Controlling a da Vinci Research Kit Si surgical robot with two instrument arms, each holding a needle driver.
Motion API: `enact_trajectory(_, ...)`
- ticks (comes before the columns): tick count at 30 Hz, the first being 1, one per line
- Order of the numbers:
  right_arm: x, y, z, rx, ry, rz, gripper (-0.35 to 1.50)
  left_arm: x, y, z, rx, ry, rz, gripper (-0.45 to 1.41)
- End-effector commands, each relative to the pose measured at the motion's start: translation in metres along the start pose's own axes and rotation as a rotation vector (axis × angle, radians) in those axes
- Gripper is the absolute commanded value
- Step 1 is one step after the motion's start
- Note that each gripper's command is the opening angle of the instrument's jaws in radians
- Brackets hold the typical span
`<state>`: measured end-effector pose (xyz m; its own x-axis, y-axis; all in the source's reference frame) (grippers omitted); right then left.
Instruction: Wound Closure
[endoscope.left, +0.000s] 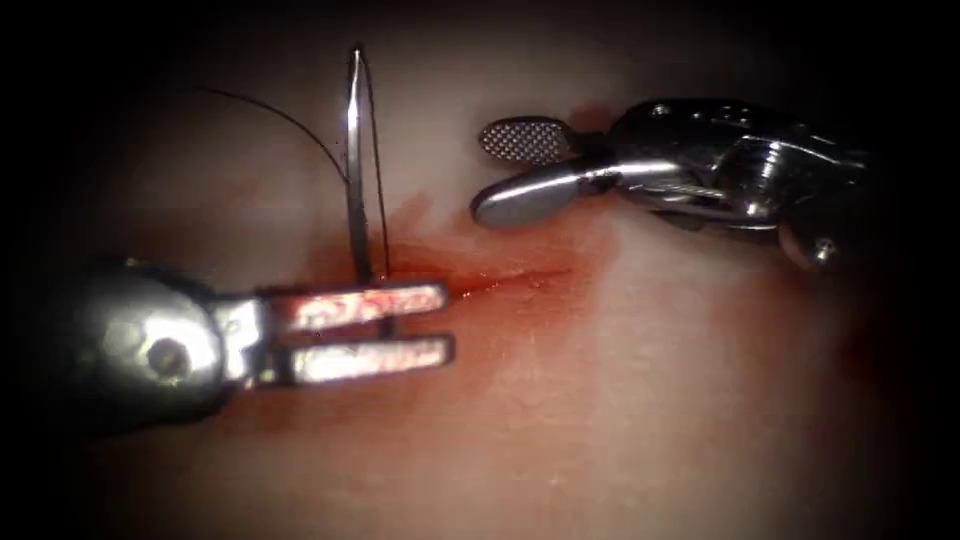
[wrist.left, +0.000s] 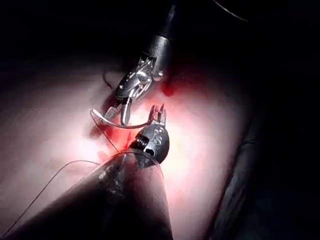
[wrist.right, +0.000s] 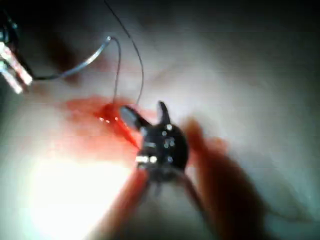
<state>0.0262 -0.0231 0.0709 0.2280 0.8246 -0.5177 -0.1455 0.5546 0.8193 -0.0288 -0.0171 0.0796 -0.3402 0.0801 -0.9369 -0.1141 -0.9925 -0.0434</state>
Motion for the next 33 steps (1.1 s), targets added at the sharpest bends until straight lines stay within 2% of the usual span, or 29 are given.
enact_trajectory(1,-0.0004,-0.0002,0.0002,0.005,-0.001,0.003,1.04,-0.0003,0.0002,0.0007,0.002,-0.003,0.007,-0.45)
enact_trajectory(4,-0.0002,-0.0005,-0.0009,0.015,-0.004,0.005,0.86,0.0,-0.0004,0.0007,0.01,-0.008,0.035,-0.45)
enact_trajectory(5,-0.0001,-0.0006,-0.0016,0.031,-0.009,0.007,0.69,0.0003,-0.0009,0.0007,0.023,-0.003,0.045,-0.45)
enact_trajectory(7,-0.0001,-0.0006,-0.0018,0.037,-0.009,0.008,0.64,0.0005,-0.0012,0.0006,0.035,0.005,0.051,-0.45)
enact_trajectory(8,-0.0001,-0.0007,-0.0023,0.044,-0.005,0.008,0.54,0.0007,-0.0012,0.0006,0.052,0.015,0.057,-0.45)
enact_trajectory(13,0.0001,-0.0009,-0.0032,0.064,0.021,0.048,0.46,0.0001,-0.0005,0.0008,0.074,0.009,0.073,-0.45)
enact_trajectory(18,0.0009,-0.0022,-0.004,0.117,0.089,0.158,0.29,-0.0027,0.0015,0.0019,0.071,0.012,0.103,-0.45)
enact_trajectory(22,0.0007,-0.0027,-0.0026,0.144,0.115,0.24,0.26,-0.0052,0.0036,0.0034,0.046,0.03,0.14,-0.45)
enact_trajectory(26,0.0001,-0.0028,-0.0014,0.162,0.122,0.293,0.26,-0.0063,0.0046,0.0043,0.031,0.041,0.167,-0.45)
enact_trajectory(30,-0.0005,-0.0031,-0.0007,0.178,0.123,0.324,0.31,-0.0066,0.0049,0.0047,0.026,0.045,0.19,-0.45)
enact_trajectory(33,-0.0016,-0.0034,0.001,0.197,0.118,0.347,0.39,-0.0066,0.005,0.0048,0.023,0.048,0.215,-0.45)
